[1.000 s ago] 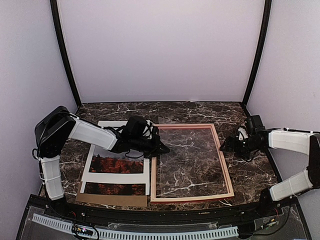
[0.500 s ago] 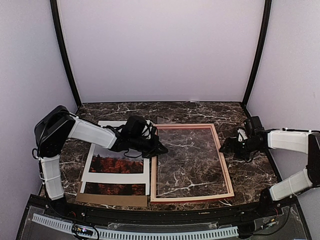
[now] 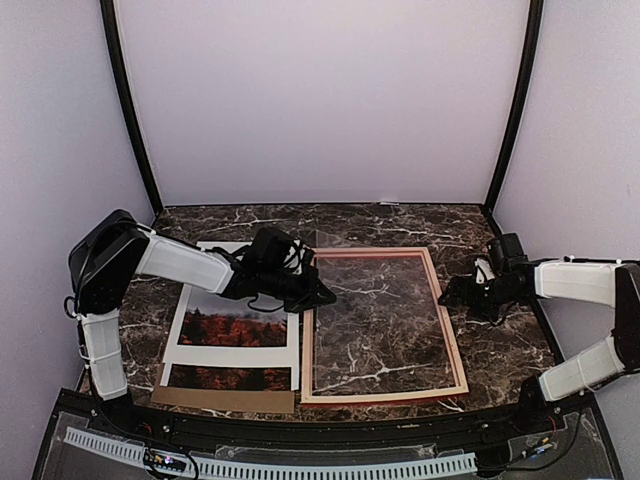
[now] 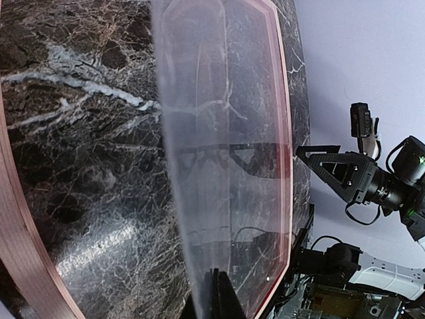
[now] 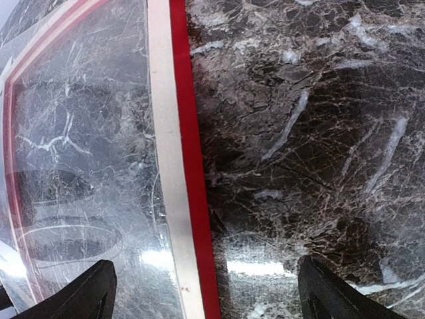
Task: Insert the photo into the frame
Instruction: Place the glass panel in the frame body.
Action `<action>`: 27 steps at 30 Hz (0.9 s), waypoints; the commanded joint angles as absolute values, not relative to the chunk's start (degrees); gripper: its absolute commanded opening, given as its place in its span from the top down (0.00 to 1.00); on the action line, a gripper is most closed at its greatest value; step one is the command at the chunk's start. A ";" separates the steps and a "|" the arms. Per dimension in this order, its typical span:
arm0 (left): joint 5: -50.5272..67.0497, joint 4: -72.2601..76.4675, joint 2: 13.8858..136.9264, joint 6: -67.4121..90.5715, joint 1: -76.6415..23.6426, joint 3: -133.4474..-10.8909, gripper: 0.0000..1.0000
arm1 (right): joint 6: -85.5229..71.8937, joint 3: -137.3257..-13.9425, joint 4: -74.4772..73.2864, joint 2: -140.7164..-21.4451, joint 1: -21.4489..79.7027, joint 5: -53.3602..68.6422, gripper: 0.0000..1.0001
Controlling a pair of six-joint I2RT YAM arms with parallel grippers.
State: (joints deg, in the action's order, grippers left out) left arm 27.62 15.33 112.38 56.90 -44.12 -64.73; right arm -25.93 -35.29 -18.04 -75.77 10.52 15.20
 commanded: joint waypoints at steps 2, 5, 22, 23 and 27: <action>27.82 13.99 111.24 55.48 -43.81 -66.07 1.00 | -25.24 -34.81 -16.68 -75.98 10.98 14.97 0.04; 27.98 13.83 111.32 55.38 -43.80 -66.26 1.00 | -25.28 -34.94 -16.66 -75.98 10.94 15.01 0.03; 29.92 13.30 113.51 54.89 -43.93 -68.11 1.00 | -25.05 -34.83 -16.45 -76.62 10.99 15.00 0.04; 30.11 13.28 113.62 54.91 -43.98 -68.16 1.00 | -25.05 -34.73 -16.37 -76.67 10.99 15.16 0.03; 30.27 13.35 113.87 55.02 -44.13 -68.12 1.00 | -25.14 -34.42 -16.02 -76.73 11.07 15.52 0.04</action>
